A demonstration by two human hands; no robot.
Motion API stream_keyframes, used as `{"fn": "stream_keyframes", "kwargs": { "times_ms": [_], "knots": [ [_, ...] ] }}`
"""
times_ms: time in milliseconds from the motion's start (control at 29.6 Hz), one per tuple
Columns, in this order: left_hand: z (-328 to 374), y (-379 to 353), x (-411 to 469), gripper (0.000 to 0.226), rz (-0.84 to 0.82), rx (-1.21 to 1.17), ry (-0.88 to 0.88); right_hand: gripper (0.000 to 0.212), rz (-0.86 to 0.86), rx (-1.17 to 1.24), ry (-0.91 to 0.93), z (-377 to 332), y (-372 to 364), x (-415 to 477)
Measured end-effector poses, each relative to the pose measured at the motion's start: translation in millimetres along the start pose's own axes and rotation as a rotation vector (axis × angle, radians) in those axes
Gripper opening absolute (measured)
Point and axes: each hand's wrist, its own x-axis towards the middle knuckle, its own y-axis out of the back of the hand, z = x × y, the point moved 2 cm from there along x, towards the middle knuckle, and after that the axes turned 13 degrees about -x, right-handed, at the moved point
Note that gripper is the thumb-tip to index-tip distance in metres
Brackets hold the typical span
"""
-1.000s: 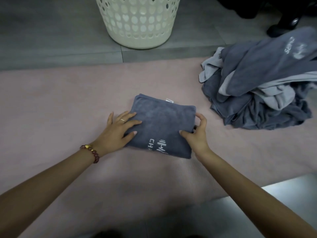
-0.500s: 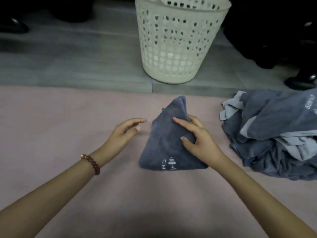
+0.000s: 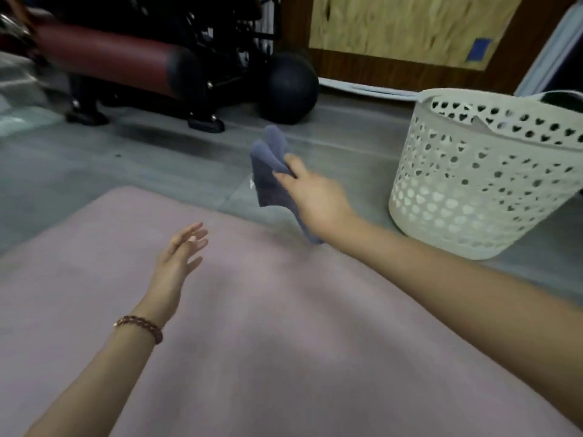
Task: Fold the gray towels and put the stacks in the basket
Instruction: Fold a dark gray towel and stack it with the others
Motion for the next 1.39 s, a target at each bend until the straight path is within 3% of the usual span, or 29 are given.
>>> {"fn": "stream_keyframes", "kwargs": {
  "times_ms": [101, 169, 271, 372, 473, 609, 744, 879, 981, 1082, 1183, 1285, 1386],
  "knots": [
    [-21.5, 55.1, 10.3, 0.030, 0.218, -0.046, 0.053, 0.046, -0.104, -0.115, 0.189, -82.7, -56.7, 30.7],
    [-38.5, 79.4, 10.6, 0.032, 0.308, -0.056, 0.111, 0.045, -0.231, -0.021, 0.283, -131.6, -98.9, 23.7],
    [-65.3, 107.4, 9.4, 0.032, 0.423, -0.020, 0.165, 0.060, -0.425, 0.157, 0.445, -197.5, -138.1, -14.2],
    [-86.6, 115.9, 15.0, 0.031, 0.454, 0.055, 0.209, 0.060, -0.322, 0.204, 0.503, -224.9, -148.0, -45.0],
    [-100.8, 110.6, 30.5, 0.037, 0.376, 0.207, 0.290, 0.062, -0.245, 0.237, 0.347, -202.0, -158.7, -48.9],
    [-111.3, 106.3, 51.5, 0.058, 0.315, 0.500, 0.371, 0.057, -0.409, 0.348, -0.009, -156.9, -181.6, -47.2],
    [-109.2, 100.8, 59.9, 0.056, 0.278, 0.534, 0.437, 0.048, -0.458, 0.533, -0.110, -147.9, -189.2, -50.5],
    [-96.2, 85.2, 55.9, 0.035, 0.173, 0.738, 0.254, 0.047, -0.424, 0.698, -0.300, -157.8, -195.3, -52.7],
    [-84.0, 67.1, 54.8, 0.024, 0.133, 0.595, 0.080, 0.042, -0.327, 0.822, -0.404, -165.5, -196.0, -52.5],
    [-61.9, 71.1, 64.3, 0.025, 0.279, 0.413, -0.043, 0.042, -0.228, 0.855, -0.274, -179.4, -188.6, -51.2],
    [-58.8, 94.9, 60.7, 0.029, 0.398, 0.367, -0.040, 0.047, -0.280, 0.862, -0.129, -200.8, -186.8, -51.3],
    [-82.8, 130.7, 38.5, 0.039, 0.504, 0.449, 0.091, 0.059, -0.453, 0.857, -0.011, -208.6, -190.6, -59.2],
    [-90.2, 140.4, 18.8, 0.047, 0.588, 0.719, 0.173, 0.056, -0.469, 0.826, 0.181, -182.4, -184.7, -71.3]
  ]
}}
